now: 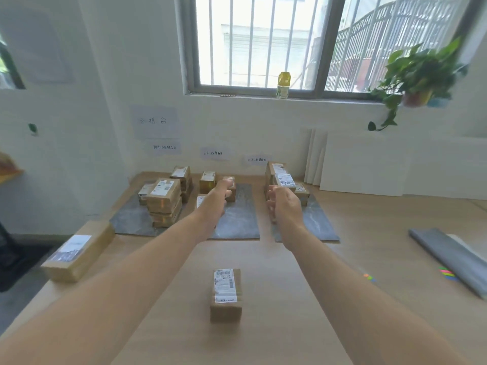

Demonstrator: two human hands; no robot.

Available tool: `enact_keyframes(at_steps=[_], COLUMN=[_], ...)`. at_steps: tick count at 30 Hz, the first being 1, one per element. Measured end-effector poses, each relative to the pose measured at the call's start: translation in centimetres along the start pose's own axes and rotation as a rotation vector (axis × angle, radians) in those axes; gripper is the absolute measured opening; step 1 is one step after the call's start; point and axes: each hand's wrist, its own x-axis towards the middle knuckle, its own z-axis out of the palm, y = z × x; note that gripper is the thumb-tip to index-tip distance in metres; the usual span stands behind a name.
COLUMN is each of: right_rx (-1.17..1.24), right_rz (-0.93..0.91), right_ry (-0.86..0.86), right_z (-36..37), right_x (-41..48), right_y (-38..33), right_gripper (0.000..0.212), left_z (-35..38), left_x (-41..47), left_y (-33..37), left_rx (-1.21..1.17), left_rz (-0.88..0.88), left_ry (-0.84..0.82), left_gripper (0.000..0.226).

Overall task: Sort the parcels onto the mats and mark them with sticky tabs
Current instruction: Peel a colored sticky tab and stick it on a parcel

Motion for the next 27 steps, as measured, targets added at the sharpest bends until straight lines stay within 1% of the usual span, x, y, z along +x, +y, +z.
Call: enact_keyframes(at_steps=[4, 7, 10, 12, 14, 18, 23, 27], right_rx=[0.011, -0.021, -0.028, -0.013, -0.001, 0.011, 0.046, 0.062], right_rz=[-0.019, 0.006, 0.023, 0.049, 0.084, 0.137, 0.201, 0.268], right_ry=[0.027, 0.059, 0.111, 0.138, 0.159, 0.189, 0.2, 0.203], right_z=[0.9, 0.4, -1.2, -2.7, -4.6, -9.2, -17.1, -25.0], right_x=[0.2, 0.6, 1.1, 1.8, 2.6, 4.7, 9.1, 13.3], right_y=[0.7, 1.7, 3.2, 4.4, 5.6, 8.4, 12.1, 15.3], right_gripper=[0.034, 0.038, 0.036, 0.025, 0.02, 0.019, 0.022, 0.021], left_z=[-0.3, 0.1, 1.5, 3.0, 4.9, 10.2, 19.6, 28.1], left_x=[1.6, 3.1, 4.5, 5.3, 6.1, 8.4, 12.2, 15.6], left_y=[-0.2, -0.9, -2.1, -2.9, -3.7, -5.7, -8.2, -10.7], left_rx=[0.009, -0.017, -0.003, 0.01, 0.026, 0.057, 0.082, 0.113], left_rz=[0.003, -0.024, -0.038, -0.058, -0.084, -0.151, -0.217, -0.285], left_ry=[-0.043, -0.061, -0.098, -0.122, -0.139, -0.174, -0.182, -0.196], left_gripper=[0.061, 0.051, 0.053, 0.055, 0.057, 0.056, 0.046, 0.053])
